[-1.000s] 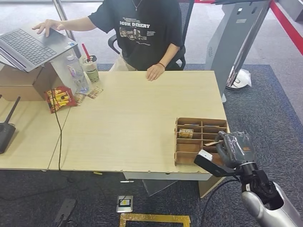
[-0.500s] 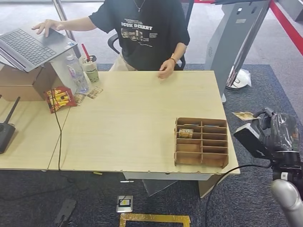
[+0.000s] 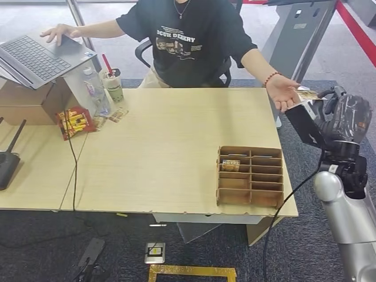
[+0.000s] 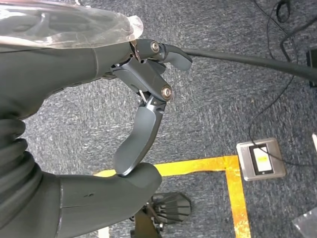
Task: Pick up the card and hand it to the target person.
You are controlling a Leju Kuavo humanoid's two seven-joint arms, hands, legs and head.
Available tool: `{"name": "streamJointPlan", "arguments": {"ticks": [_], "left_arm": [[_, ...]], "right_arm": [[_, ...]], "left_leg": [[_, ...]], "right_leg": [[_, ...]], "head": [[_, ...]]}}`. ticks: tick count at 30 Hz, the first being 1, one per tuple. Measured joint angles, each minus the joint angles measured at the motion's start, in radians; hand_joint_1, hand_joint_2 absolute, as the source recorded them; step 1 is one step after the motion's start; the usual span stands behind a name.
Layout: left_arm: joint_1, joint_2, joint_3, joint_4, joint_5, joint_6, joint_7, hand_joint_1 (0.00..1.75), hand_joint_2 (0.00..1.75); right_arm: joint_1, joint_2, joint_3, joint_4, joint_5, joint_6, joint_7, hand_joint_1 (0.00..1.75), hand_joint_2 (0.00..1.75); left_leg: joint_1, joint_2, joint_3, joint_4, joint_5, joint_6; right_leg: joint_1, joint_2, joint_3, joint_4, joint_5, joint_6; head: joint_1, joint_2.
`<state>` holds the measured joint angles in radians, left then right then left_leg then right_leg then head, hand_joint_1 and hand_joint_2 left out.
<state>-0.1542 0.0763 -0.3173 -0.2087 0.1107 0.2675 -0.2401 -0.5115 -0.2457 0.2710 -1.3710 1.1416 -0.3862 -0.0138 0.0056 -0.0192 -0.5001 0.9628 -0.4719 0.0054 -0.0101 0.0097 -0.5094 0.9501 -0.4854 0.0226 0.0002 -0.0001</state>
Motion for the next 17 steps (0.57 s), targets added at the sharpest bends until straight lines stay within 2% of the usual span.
{"name": "streamJointPlan", "arguments": {"ticks": [7, 9, 11, 13, 17], "left_arm": [[-0.014, -0.006, -0.017, 0.000, -0.008, -0.008, 0.012, 0.00, 1.75], [-0.014, -0.007, -0.019, 0.000, -0.008, -0.008, 0.012, 0.00, 1.75], [-0.014, -0.007, -0.020, 0.000, -0.007, -0.008, 0.012, 0.00, 1.75], [-0.013, -0.007, -0.020, 0.000, -0.005, -0.009, 0.012, 0.00, 1.75], [-0.010, -0.006, -0.020, 0.000, 0.001, -0.009, 0.012, 0.00, 1.75]], "right_arm": [[-0.161, 0.077, 0.058, 0.248, 0.031, 0.017, -0.017, 1.72, 1.75], [-0.199, 0.098, 0.074, 0.320, 0.024, 0.035, -0.039, 1.48, 1.75], [-0.227, 0.114, 0.087, 0.378, 0.007, 0.056, -0.064, 0.64, 1.75], [-0.241, 0.125, 0.097, 0.414, -0.018, 0.074, -0.089, 0.01, 1.75], [-0.253, 0.136, 0.109, 0.449, -0.073, 0.095, -0.115, 0.00, 1.75]], "left_leg": [[0.000, -0.001, -0.001, 0.000, 0.000, 0.000], [0.000, -0.001, -0.001, 0.000, 0.000, 0.000], [0.000, -0.001, -0.001, 0.000, 0.000, 0.000], [0.000, -0.001, -0.001, 0.000, 0.000, 0.000], [0.000, -0.002, -0.001, 0.000, 0.000, 0.000]], "right_leg": [[0.000, -0.001, 0.000, 0.000, 0.000, 0.000], [0.000, 0.000, 0.000, 0.000, 0.000, 0.000], [0.000, -0.001, 0.000, 0.000, 0.000, 0.000], [0.000, -0.001, 0.000, 0.000, 0.000, 0.000], [0.000, -0.001, -0.001, 0.000, 0.000, 0.000]], "head": [[0.000, 0.000], [0.000, 0.000], [0.000, 0.000], [0.000, 0.000], [0.000, 0.000]]}}
